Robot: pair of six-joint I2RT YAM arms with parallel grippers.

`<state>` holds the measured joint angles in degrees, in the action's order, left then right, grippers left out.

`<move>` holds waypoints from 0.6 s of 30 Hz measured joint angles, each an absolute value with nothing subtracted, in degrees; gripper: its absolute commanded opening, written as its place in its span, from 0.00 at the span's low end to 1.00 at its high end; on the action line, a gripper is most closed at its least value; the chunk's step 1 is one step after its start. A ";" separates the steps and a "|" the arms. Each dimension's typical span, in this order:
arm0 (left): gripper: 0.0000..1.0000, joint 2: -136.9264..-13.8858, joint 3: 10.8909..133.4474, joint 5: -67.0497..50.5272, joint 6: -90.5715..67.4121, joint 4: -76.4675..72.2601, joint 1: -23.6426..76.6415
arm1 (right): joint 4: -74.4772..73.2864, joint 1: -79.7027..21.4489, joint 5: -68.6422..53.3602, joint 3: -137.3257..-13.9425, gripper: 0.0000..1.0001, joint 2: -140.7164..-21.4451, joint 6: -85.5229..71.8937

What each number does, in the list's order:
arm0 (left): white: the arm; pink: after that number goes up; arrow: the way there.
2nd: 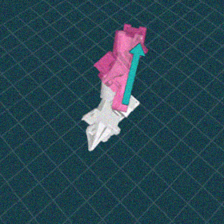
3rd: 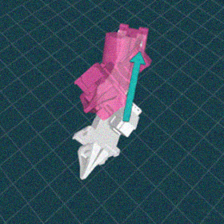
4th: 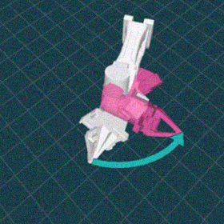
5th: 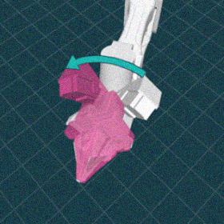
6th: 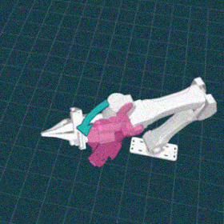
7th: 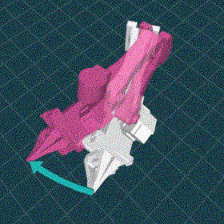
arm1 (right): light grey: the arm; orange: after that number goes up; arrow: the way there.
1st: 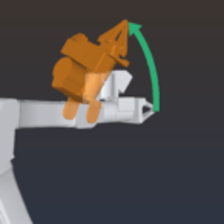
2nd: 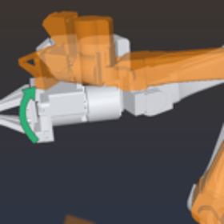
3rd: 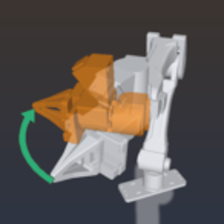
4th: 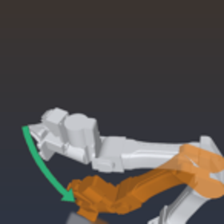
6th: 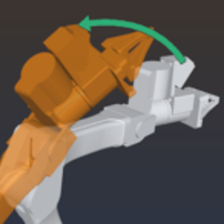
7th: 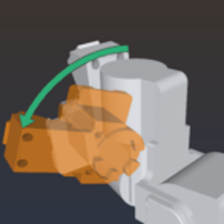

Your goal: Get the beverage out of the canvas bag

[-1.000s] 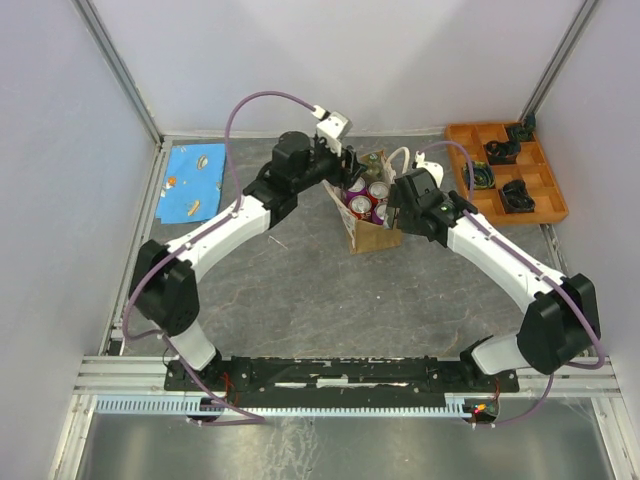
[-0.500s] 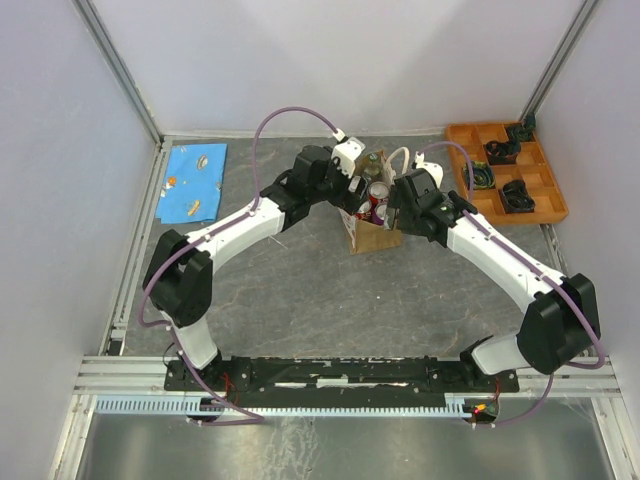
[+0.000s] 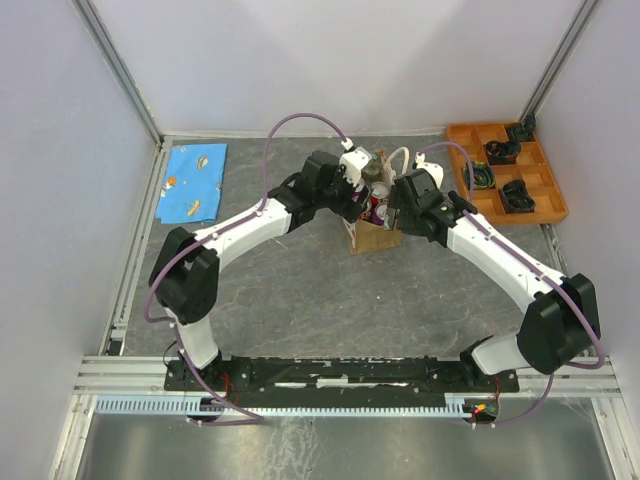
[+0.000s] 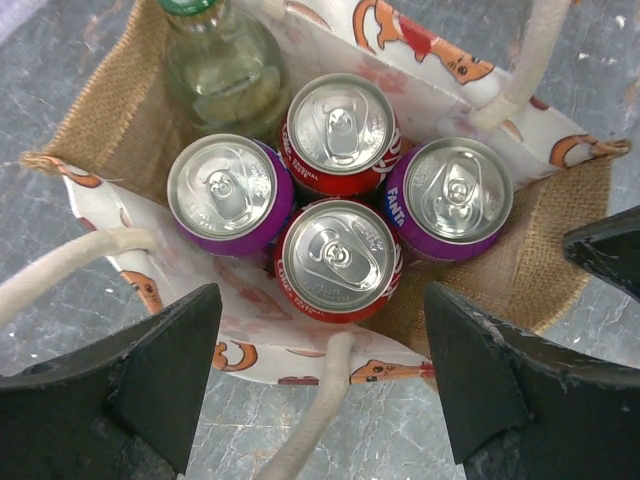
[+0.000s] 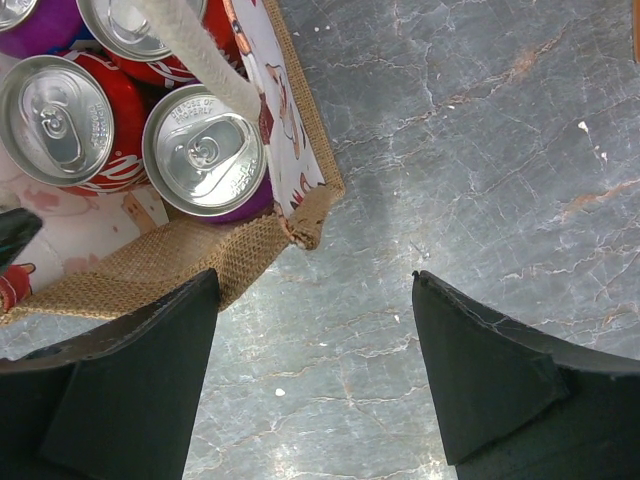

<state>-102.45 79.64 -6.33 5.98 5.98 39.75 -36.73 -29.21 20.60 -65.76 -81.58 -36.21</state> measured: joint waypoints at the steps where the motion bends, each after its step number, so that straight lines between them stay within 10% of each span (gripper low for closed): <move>1: 0.89 -103.13 80.16 -6.33 5.98 6.61 39.77 | -36.77 -29.21 20.60 -65.76 0.85 -81.58 -36.23; 18: 0.90 -113.65 96.38 -5.87 5.85 22.83 40.66 | -37.12 -29.21 20.62 -65.76 0.85 -81.49 -36.45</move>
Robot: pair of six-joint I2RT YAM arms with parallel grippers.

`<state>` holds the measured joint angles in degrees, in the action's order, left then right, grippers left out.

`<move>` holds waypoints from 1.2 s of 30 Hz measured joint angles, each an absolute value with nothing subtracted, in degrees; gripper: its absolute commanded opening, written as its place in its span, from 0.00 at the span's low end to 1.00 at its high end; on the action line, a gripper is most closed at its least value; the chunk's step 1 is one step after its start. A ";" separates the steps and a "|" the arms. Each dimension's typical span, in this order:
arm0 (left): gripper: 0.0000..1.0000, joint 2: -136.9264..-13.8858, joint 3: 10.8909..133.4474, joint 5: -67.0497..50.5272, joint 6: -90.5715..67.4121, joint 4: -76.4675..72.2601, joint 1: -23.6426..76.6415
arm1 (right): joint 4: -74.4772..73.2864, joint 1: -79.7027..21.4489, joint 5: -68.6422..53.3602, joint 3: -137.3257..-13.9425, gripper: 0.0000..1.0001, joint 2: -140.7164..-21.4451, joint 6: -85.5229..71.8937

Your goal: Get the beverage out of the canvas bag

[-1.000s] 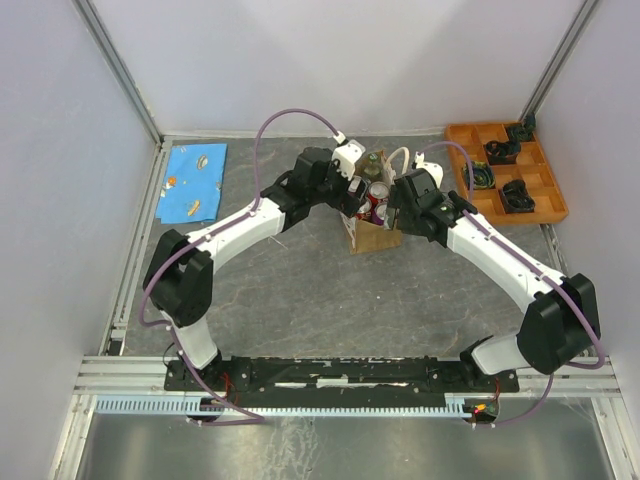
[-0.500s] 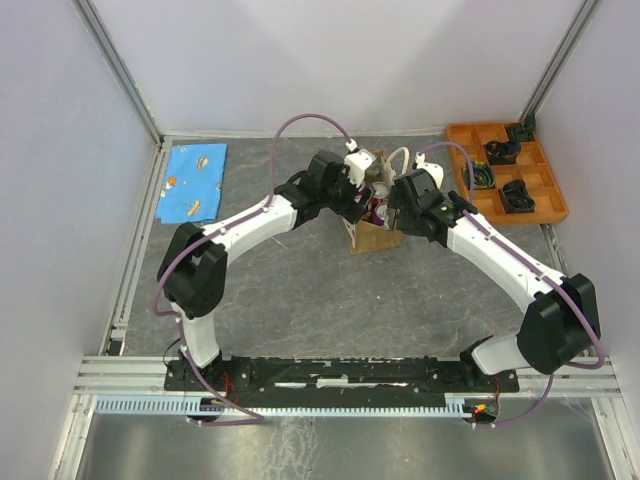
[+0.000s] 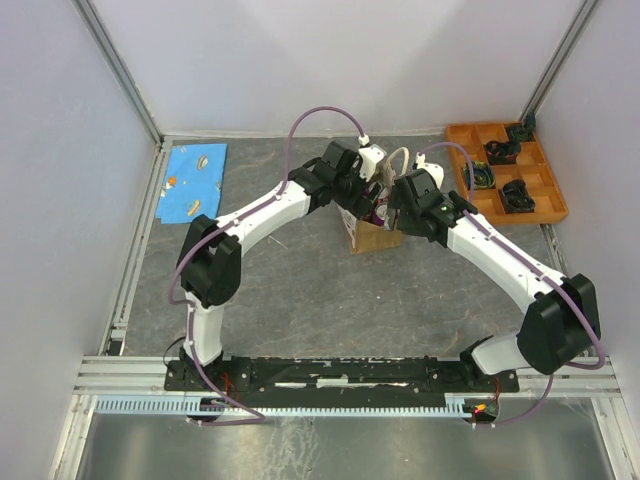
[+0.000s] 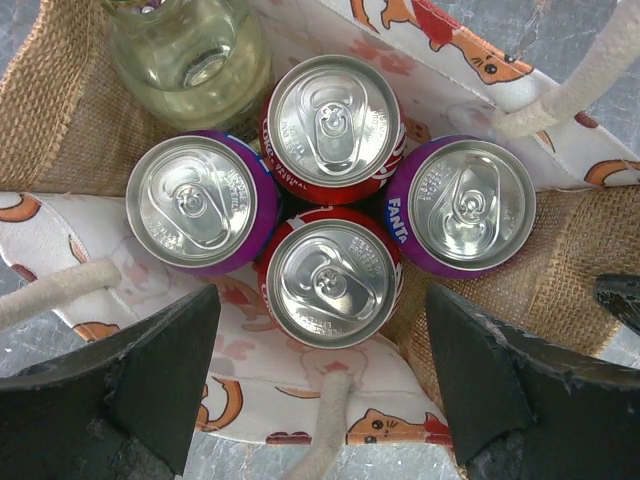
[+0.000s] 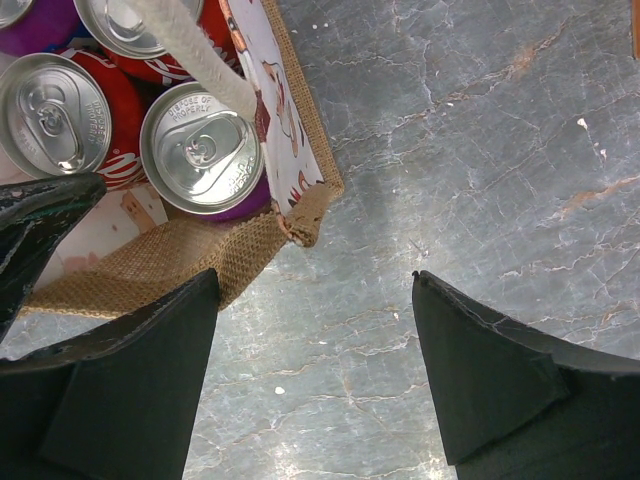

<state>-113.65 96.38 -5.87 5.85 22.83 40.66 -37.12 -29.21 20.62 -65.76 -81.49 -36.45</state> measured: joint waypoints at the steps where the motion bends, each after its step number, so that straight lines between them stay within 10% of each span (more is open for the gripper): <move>1: 0.90 -114.17 97.58 -5.76 5.85 24.03 40.77 | -37.15 -29.21 20.62 -65.76 0.85 -81.47 -36.45; 36: 0.88 -116.40 113.30 0.93 5.41 41.28 42.87 | -37.54 -29.26 20.60 -65.76 0.85 -80.51 -36.84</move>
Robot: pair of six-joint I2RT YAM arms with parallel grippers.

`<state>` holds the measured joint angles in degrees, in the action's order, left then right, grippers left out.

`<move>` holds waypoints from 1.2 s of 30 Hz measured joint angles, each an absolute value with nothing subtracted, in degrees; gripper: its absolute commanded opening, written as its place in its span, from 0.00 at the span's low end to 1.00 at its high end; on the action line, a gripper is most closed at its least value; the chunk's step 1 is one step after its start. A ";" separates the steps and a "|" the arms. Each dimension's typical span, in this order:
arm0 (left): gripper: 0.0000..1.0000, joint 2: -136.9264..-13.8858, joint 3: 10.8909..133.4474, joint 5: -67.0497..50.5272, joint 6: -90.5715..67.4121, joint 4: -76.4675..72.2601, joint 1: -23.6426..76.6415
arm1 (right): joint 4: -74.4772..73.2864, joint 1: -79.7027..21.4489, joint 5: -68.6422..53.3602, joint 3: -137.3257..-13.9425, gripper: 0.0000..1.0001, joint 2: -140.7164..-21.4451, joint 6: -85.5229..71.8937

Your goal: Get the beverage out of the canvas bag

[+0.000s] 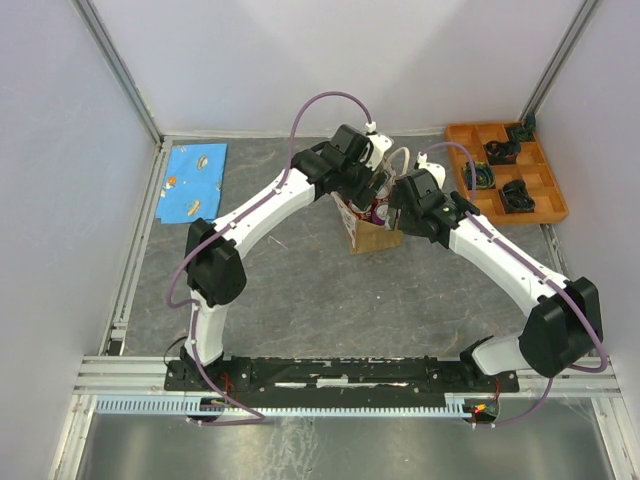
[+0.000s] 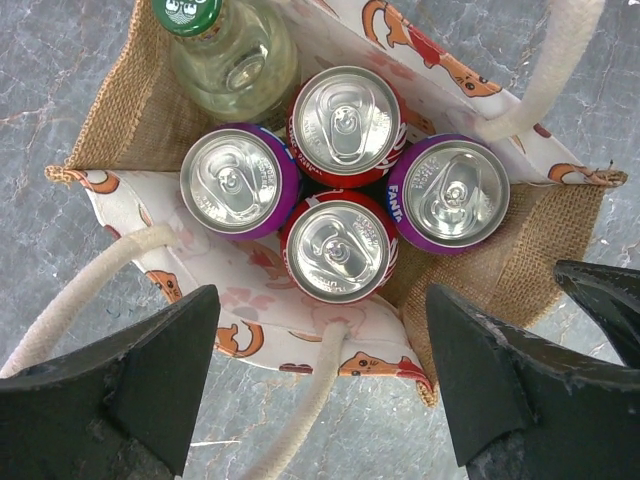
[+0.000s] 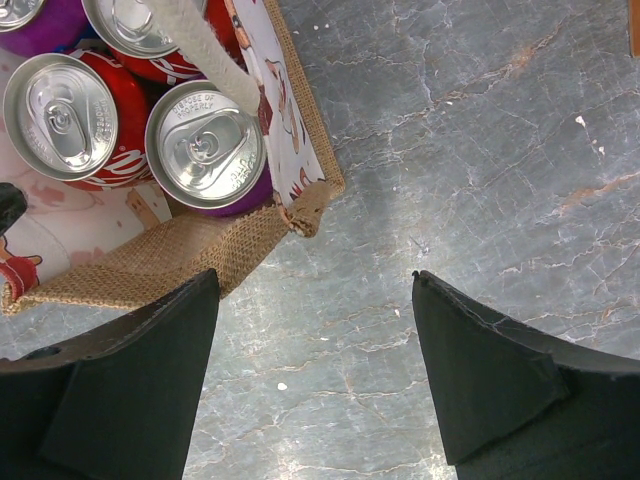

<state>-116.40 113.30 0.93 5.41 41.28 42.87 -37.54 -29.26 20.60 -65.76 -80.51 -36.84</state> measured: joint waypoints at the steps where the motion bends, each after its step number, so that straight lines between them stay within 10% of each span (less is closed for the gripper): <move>1: 0.86 -116.44 113.30 0.89 5.43 41.32 42.87 | -37.56 -29.26 20.60 -65.76 0.85 -80.51 -36.82; 36: 0.72 -126.28 114.10 -1.56 6.74 40.77 42.78 | -37.98 -29.26 20.58 -65.76 0.86 -79.99 -36.12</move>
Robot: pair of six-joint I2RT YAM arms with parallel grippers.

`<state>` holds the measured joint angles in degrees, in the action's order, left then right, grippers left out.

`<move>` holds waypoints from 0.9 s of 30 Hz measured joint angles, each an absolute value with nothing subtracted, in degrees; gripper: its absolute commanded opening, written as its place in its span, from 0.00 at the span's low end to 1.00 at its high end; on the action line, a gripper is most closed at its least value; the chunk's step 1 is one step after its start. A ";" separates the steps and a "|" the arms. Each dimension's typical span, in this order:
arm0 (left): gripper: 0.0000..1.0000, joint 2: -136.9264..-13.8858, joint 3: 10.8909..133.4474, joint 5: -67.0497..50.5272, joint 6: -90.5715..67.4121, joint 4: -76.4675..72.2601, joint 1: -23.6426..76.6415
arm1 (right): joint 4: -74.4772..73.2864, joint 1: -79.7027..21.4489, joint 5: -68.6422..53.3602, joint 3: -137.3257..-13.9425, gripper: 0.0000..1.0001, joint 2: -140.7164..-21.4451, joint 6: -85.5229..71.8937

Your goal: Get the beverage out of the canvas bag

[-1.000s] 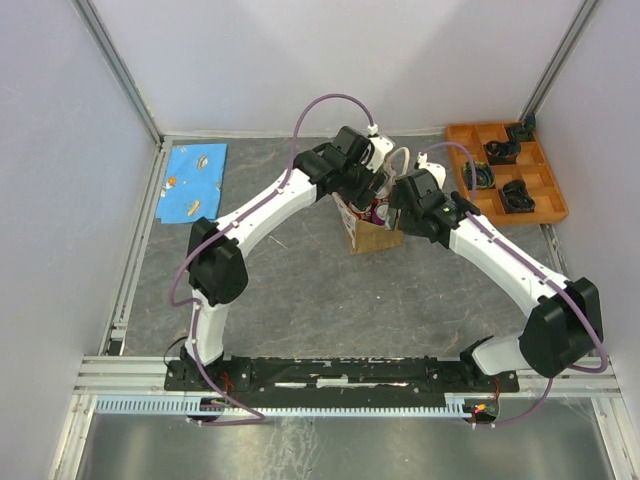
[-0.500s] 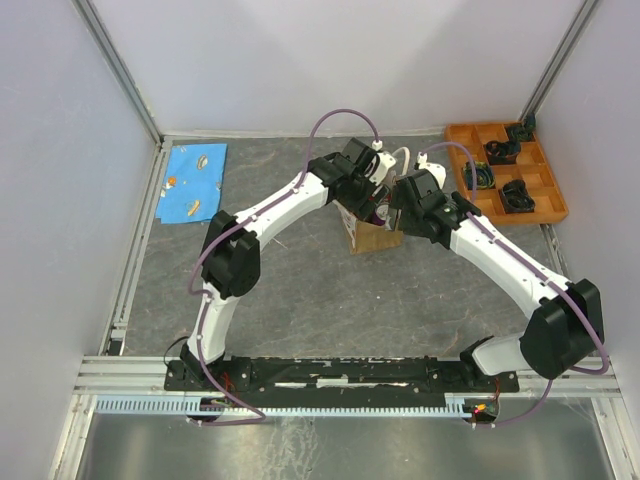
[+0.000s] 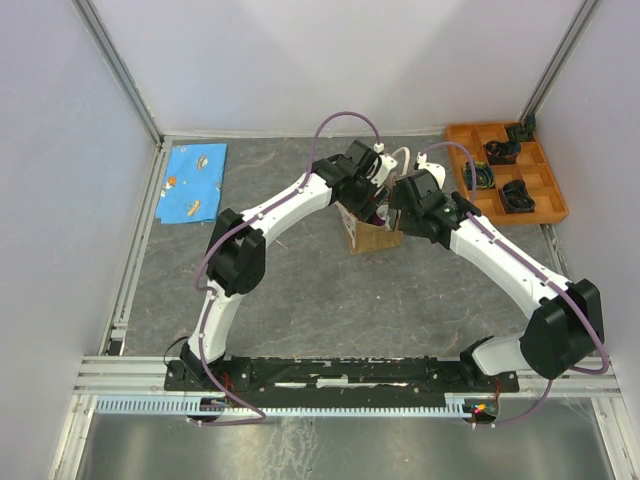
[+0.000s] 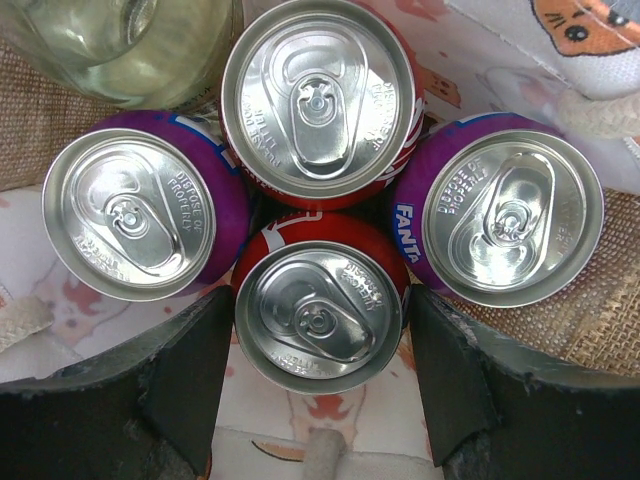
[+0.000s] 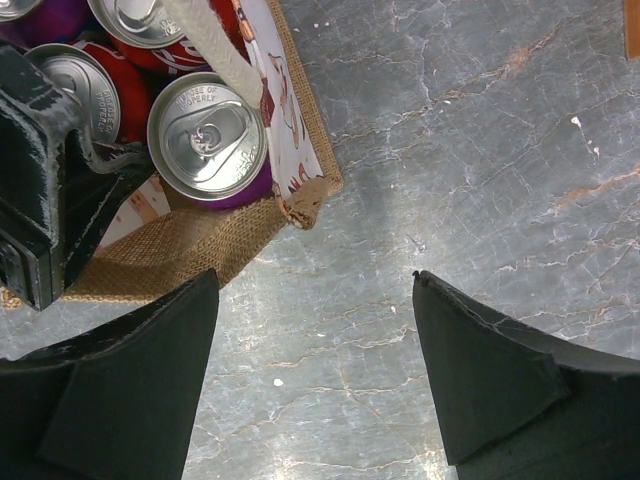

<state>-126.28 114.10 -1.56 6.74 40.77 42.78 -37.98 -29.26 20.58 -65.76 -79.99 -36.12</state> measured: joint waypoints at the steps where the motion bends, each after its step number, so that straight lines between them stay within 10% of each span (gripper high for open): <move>1: 0.71 -126.39 114.26 -1.56 6.74 40.86 42.78 | -38.00 -29.26 20.60 -65.76 0.86 -79.99 -36.14; 12: 0.52 -127.44 115.87 -1.52 6.74 41.93 42.83 | -38.02 -29.26 20.60 -65.76 0.86 -79.99 -36.14; 18: 0.04 -127.83 116.66 -1.54 6.74 42.72 42.83 | -38.19 -29.26 20.62 -65.76 0.86 -79.96 -36.14; 27: 0.03 -127.52 116.51 -1.30 6.98 43.38 42.83 | -38.98 -29.28 20.78 -65.73 0.86 -79.66 -36.05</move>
